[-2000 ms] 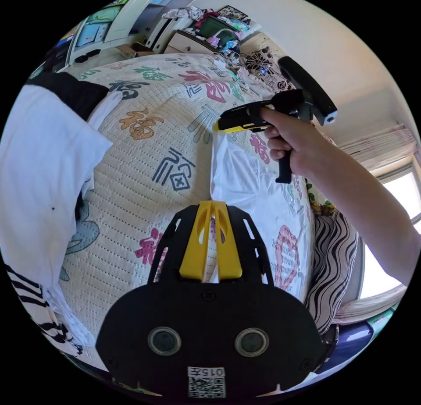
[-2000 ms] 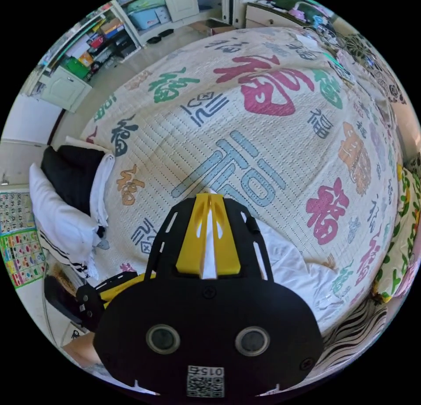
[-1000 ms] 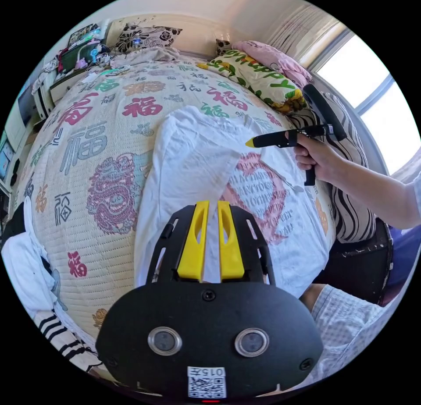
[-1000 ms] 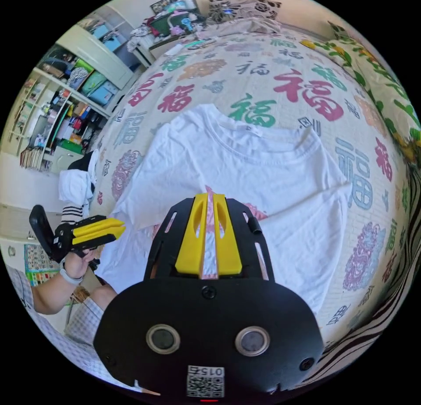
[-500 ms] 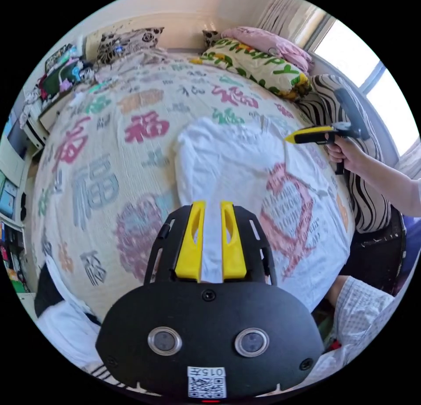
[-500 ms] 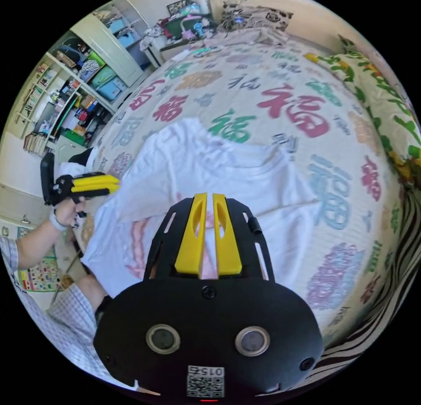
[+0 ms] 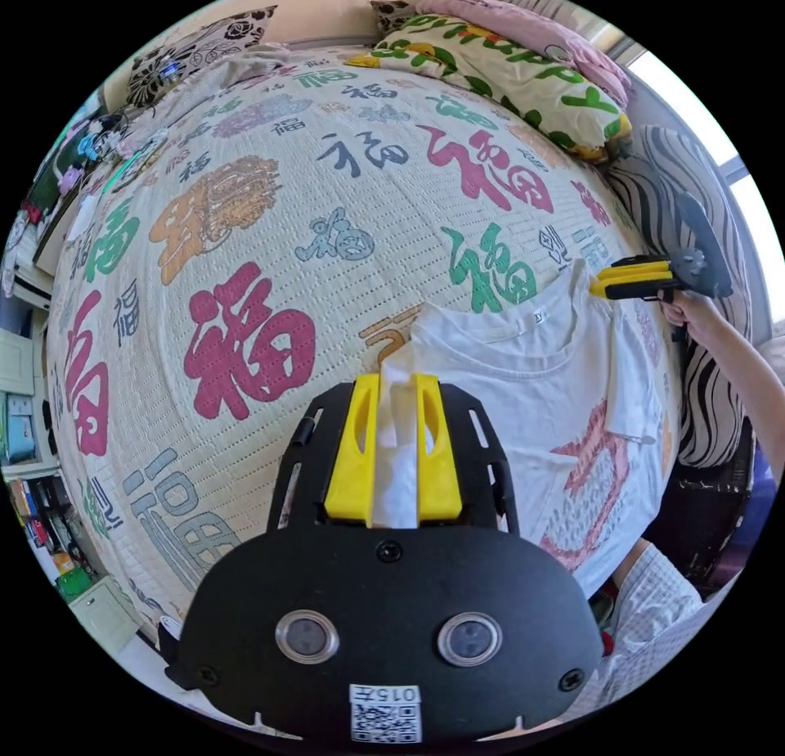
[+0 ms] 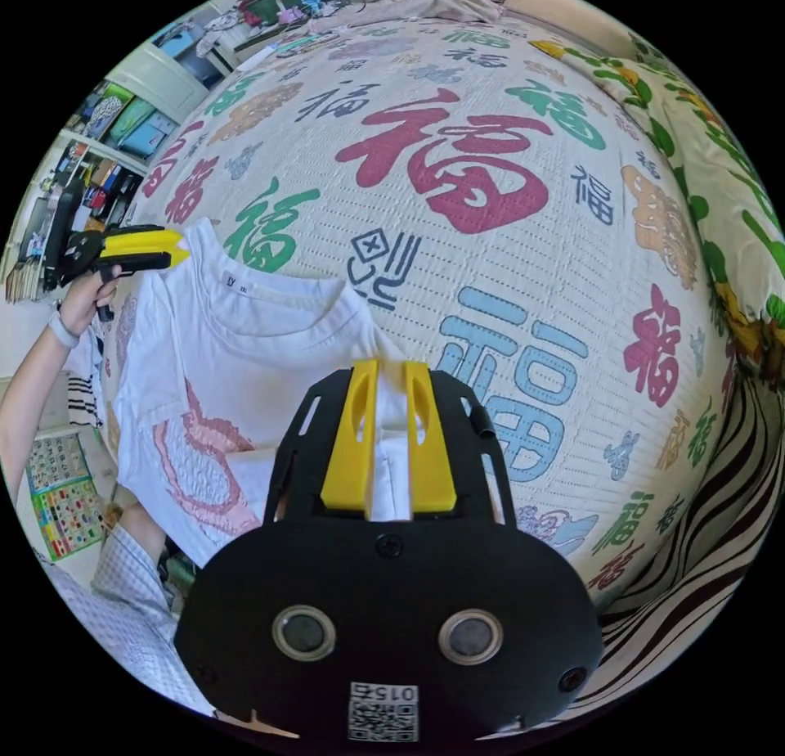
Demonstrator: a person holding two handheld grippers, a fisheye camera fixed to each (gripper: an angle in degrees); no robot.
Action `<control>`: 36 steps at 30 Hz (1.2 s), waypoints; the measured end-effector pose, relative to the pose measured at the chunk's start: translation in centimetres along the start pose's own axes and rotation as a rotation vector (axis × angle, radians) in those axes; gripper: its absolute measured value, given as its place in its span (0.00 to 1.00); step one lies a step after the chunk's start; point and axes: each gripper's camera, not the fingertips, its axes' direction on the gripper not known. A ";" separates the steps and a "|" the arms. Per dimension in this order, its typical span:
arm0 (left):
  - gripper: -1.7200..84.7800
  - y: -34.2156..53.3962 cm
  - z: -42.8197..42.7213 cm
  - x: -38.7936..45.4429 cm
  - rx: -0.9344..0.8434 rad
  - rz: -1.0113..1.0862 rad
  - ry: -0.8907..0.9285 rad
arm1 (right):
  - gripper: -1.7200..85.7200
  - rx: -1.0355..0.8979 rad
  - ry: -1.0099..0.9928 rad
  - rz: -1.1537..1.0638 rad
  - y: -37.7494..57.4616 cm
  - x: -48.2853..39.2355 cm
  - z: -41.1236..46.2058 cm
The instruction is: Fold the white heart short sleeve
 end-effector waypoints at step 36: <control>0.02 30.0 -11.6 16.1 0.287 0.364 0.118 | 0.01 0.280 -0.059 -0.100 35.5 -12.5 -8.8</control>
